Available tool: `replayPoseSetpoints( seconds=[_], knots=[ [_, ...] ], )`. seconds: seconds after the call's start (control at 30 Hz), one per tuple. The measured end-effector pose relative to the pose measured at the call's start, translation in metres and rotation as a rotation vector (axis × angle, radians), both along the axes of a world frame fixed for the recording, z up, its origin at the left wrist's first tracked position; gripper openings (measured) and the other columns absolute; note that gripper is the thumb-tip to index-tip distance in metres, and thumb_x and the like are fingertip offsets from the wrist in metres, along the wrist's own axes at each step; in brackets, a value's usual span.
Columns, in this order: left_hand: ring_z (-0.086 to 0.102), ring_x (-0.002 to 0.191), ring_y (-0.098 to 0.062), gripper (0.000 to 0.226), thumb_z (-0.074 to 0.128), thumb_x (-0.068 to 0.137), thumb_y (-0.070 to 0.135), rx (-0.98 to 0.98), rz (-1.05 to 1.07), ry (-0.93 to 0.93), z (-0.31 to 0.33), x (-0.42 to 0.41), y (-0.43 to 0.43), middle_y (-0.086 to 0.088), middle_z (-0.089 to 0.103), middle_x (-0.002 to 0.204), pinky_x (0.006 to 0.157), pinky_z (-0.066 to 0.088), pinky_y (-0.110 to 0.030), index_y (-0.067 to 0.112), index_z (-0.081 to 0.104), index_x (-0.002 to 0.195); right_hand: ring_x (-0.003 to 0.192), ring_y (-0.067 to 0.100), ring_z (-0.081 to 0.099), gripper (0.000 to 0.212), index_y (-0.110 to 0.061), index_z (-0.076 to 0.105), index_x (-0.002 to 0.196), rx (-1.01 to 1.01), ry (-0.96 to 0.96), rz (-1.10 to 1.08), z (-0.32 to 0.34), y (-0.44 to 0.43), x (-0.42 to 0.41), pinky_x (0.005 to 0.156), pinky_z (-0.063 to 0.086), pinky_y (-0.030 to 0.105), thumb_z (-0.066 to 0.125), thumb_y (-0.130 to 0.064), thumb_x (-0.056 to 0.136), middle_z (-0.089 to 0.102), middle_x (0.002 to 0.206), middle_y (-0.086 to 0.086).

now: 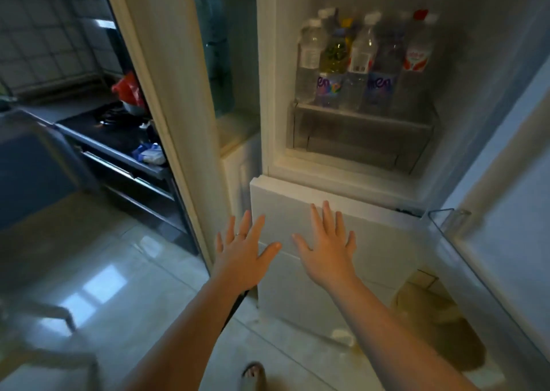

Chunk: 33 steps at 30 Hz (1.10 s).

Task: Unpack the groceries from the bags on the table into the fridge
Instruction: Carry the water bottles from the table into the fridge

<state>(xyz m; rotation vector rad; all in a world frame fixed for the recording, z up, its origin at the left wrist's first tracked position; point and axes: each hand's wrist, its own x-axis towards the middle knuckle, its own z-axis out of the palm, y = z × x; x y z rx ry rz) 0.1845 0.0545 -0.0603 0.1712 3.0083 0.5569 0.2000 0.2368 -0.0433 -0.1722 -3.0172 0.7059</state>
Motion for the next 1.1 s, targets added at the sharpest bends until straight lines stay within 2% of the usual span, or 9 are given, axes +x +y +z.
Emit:
replayPoseSetpoints(
  seconds=[0.27, 0.57, 0.73, 0.93, 1.1],
  knots=[
    [-0.016, 0.153, -0.024, 0.076, 0.023, 0.093, 0.073, 0.02, 0.092, 0.004, -0.002, 0.119, -0.03, 0.007, -0.013, 0.167, 0.122, -0.006, -0.054, 0.041, -0.001, 0.158, 0.152, 0.021, -0.015, 0.071, -0.034, 0.001, 0.158, -0.054, -0.03, 0.097, -0.017, -0.025, 0.1, 0.121, -0.007, 0.055, 0.034, -0.059, 0.1, -0.018, 0.165, -0.011],
    [-0.015, 0.153, -0.023, 0.074, 0.023, 0.095, 0.071, 0.004, 0.137, -0.087, -0.031, 0.25, -0.032, 0.008, -0.01, 0.168, 0.123, -0.002, -0.054, 0.04, 0.001, 0.158, 0.152, 0.021, -0.013, 0.07, -0.035, 0.006, 0.157, -0.056, -0.1, 0.118, -0.048, -0.023, 0.219, 0.121, -0.004, 0.055, 0.035, -0.06, 0.099, -0.013, 0.165, -0.012],
    [-0.013, 0.154, -0.022, 0.071, 0.024, 0.097, 0.071, -0.007, 0.114, -0.141, -0.052, 0.327, -0.022, 0.009, -0.008, 0.168, 0.123, -0.002, -0.053, 0.042, 0.001, 0.157, 0.153, 0.022, -0.013, 0.07, -0.036, 0.003, 0.158, -0.024, -0.162, 0.108, -0.063, -0.011, 0.307, 0.121, -0.005, 0.055, 0.03, -0.063, 0.099, -0.014, 0.165, -0.012],
    [-0.013, 0.154, -0.023, 0.081, 0.012, 0.087, 0.077, -0.01, 0.064, -0.217, -0.079, 0.41, 0.006, 0.008, -0.007, 0.168, 0.122, -0.001, -0.055, 0.041, 0.0, 0.158, 0.153, 0.022, -0.012, 0.07, -0.035, 0.006, 0.158, -0.033, -0.215, 0.061, -0.085, 0.015, 0.404, 0.121, -0.003, 0.056, 0.03, -0.064, 0.098, -0.01, 0.166, -0.01],
    [-0.011, 0.154, -0.023, 0.072, 0.023, 0.096, 0.071, -0.008, -0.023, -0.232, -0.086, 0.463, 0.046, 0.007, -0.004, 0.168, 0.123, 0.001, -0.053, 0.041, 0.004, 0.158, 0.152, 0.021, -0.015, 0.07, -0.036, 0.005, 0.158, -0.05, -0.259, -0.002, -0.091, 0.056, 0.466, 0.121, -0.006, 0.054, 0.03, -0.063, 0.099, -0.014, 0.165, -0.012]
  ],
)
